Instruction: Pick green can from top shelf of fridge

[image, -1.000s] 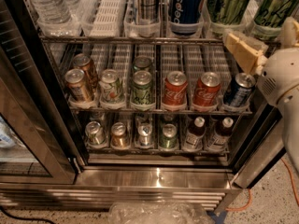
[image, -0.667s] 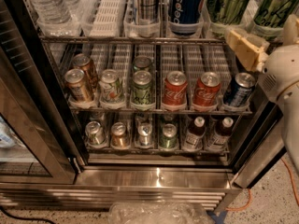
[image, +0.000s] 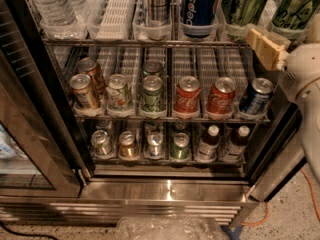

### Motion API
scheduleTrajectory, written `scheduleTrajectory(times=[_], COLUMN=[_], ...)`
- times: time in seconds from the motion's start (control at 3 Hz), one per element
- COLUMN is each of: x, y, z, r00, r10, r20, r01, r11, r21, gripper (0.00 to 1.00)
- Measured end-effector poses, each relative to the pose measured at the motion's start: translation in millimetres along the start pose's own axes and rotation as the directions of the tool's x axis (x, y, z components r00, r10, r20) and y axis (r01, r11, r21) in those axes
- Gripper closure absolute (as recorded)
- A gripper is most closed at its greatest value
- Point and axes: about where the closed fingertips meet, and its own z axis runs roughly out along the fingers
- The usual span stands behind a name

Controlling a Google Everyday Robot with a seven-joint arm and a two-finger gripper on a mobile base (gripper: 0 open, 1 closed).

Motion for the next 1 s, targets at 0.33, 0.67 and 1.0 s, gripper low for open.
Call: scheduleTrajectory(times=[0.33,0.67,1.0], x=[3,2,-2], y=[-14,-33,-46], z=[7,18,27], r00=[1.0,1.0,1.0], r10=[0.002,0.008,0.006], r20=[-0.003,0.005,0.02], r01=[-0.002,-0.009,-0.008], r11=[0.9991,0.9949,0.9915], r21=[0.041,0.1,0.13], gripper=[0.22,0.25,0.26])
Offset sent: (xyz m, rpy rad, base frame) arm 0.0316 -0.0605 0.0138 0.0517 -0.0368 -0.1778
